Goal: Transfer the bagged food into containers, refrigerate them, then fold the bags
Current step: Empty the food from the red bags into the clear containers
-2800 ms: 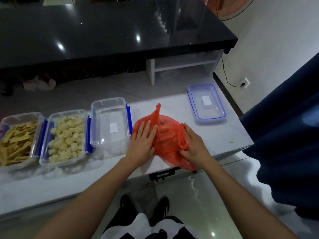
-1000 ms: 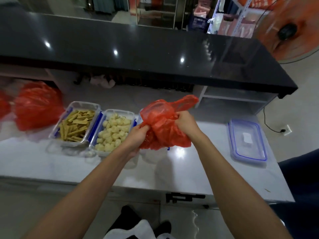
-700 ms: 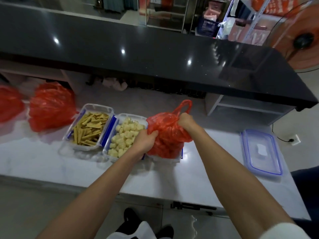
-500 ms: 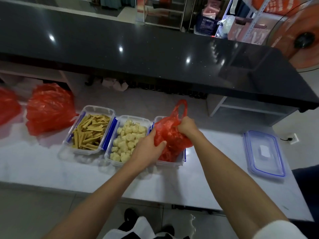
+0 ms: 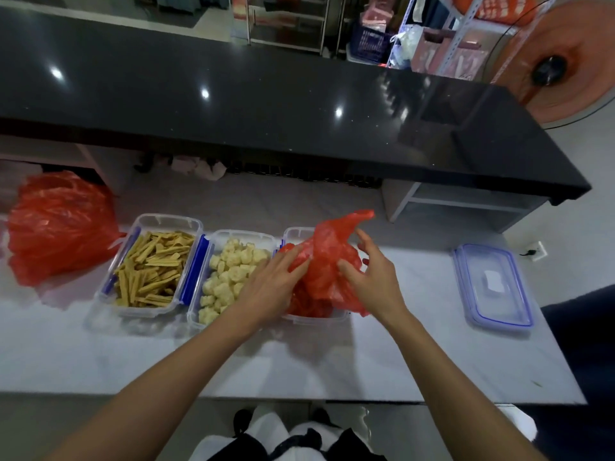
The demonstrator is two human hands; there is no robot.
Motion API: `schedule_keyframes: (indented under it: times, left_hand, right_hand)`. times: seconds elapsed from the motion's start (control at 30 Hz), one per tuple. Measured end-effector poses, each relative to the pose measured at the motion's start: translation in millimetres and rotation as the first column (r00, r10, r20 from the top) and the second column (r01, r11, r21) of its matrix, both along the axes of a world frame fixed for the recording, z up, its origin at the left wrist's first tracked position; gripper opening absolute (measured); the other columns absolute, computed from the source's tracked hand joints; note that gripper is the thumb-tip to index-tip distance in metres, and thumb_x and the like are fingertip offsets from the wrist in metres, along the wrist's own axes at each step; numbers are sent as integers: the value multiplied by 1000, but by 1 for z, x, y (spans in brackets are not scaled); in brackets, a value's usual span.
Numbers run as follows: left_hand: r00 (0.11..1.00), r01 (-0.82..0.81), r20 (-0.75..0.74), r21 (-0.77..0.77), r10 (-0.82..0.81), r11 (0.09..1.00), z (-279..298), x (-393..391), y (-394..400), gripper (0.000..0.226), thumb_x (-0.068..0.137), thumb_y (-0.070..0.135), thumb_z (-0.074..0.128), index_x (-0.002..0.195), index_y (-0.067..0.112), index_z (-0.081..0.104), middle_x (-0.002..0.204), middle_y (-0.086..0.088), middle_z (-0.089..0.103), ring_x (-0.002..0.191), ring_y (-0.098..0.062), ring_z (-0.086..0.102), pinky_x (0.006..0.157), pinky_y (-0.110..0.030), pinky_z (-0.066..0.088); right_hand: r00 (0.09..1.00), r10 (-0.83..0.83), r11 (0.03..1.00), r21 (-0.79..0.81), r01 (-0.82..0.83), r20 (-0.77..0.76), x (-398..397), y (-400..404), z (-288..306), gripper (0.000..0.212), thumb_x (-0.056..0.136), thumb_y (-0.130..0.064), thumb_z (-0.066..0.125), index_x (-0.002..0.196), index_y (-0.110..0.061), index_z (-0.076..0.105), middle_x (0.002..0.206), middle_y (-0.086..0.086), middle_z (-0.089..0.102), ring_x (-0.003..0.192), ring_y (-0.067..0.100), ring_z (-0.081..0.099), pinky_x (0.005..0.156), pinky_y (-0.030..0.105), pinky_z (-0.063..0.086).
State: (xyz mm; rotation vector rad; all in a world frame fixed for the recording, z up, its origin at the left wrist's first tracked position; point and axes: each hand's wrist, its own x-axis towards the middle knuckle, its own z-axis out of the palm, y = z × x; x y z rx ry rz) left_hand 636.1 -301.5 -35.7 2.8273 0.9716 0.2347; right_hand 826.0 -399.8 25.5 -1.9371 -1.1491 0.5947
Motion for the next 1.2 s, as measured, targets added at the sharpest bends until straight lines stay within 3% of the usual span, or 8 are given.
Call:
schedule_keyframes:
  times: [0.13,0.23,0.4,0.53,0.63,0.77,1.03,1.2]
  left_hand:
    - [999,-52,-10,30,53,998,6,4,7,54,85,14,62,138,19,55,149,-6,49,133,-29,47,93,-45,44]
    - [998,-58,-39,19,58,998,6,8,9,47,87,16,61,135,16,59,144,-5,53,133,-29,47,97,-47,44]
    - [994,-90,59,-69,94,994,1,-3,1,63,96,25,56,155,16,35,159,-8,37,143,-28,37,112,-48,39]
    - [990,-5,144,-12,7,1000,3,-26,-8,74,95,34,59,159,14,28,165,-11,26,147,-29,34,117,-45,33]
    - [993,116,-6,-20,-116,993,3,-35,-10,77,94,50,53,159,17,27,167,-10,20,152,-28,24,123,-44,22]
    - [990,94,-104,8,-93,996,2,-30,-9,66,95,45,57,153,18,41,161,-9,35,148,-28,35,120,-40,19]
    - [995,73,61,61,-76,996,-7,-14,-8,41,99,30,47,127,10,68,139,-13,61,126,-32,60,111,-43,44]
    - [994,49,102,-77,-41,996,5,-26,-19,82,95,52,57,160,15,23,168,-5,18,149,-22,31,112,-30,29]
  right_hand:
    - [956,238,968,34,-247,173,0,-33,-17,75,92,-51,62,156,-34,27,159,-9,34,144,7,35,117,32,34]
    - [780,421,891,-52,-450,463,5,-33,-42,81,90,-59,60,157,-24,29,167,0,16,154,17,15,122,37,21]
    - [608,524,824,-174,-539,596,24,5,-70,68,84,-42,70,142,-11,52,158,14,35,143,37,37,110,53,40]
    - [458,678,720,-394,-571,575,33,26,-69,92,76,-65,65,147,-9,46,160,18,29,148,38,27,118,54,29]
    - [378,733,656,-439,-614,566,37,29,-64,98,71,-74,55,146,-10,46,157,16,35,146,36,29,119,49,28]
    - [307,751,617,-455,-642,585,32,43,-67,67,69,-50,70,124,-12,64,139,12,55,125,37,51,104,49,44]
    - [424,665,683,-271,-678,615,29,44,-64,14,72,-8,76,85,-12,74,91,7,73,81,34,66,71,39,56]
    - [763,548,835,-165,-525,343,39,41,-45,14,87,-9,56,91,-18,65,89,6,72,78,30,63,65,31,44]
